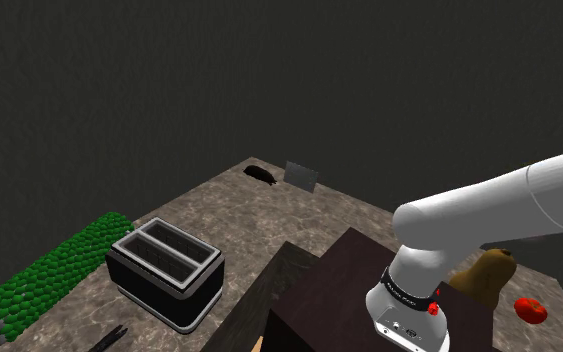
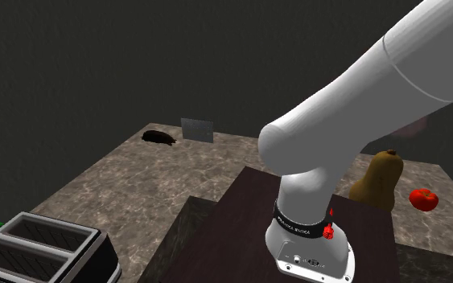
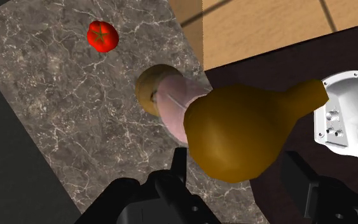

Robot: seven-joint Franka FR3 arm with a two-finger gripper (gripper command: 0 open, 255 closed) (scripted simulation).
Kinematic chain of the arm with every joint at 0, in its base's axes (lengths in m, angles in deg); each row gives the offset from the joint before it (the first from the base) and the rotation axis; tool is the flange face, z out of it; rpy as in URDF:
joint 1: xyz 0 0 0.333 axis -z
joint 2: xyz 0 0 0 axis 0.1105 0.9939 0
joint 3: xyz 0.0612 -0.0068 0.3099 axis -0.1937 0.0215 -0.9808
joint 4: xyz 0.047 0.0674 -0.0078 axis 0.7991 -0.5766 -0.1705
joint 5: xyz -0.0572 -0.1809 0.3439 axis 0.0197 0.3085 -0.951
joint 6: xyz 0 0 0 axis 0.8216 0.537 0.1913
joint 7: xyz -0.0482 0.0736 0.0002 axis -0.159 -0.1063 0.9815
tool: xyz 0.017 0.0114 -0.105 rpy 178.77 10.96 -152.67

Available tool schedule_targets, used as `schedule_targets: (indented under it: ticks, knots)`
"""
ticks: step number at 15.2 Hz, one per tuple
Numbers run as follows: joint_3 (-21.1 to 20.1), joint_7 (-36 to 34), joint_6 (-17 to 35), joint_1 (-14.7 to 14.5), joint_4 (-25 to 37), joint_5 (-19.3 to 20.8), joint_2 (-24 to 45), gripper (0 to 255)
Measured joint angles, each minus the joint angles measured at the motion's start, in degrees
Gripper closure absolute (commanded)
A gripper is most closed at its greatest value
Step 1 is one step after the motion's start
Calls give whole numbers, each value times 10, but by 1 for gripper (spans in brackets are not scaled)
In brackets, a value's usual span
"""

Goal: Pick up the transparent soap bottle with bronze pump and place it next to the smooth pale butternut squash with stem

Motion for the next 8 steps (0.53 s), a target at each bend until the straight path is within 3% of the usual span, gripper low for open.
schedule_targets:
  ticks: [5, 8]
  knots:
    - [88, 74, 4, -33, 65, 21, 23, 255]
    - [163, 124, 5, -76, 121, 32, 39, 255]
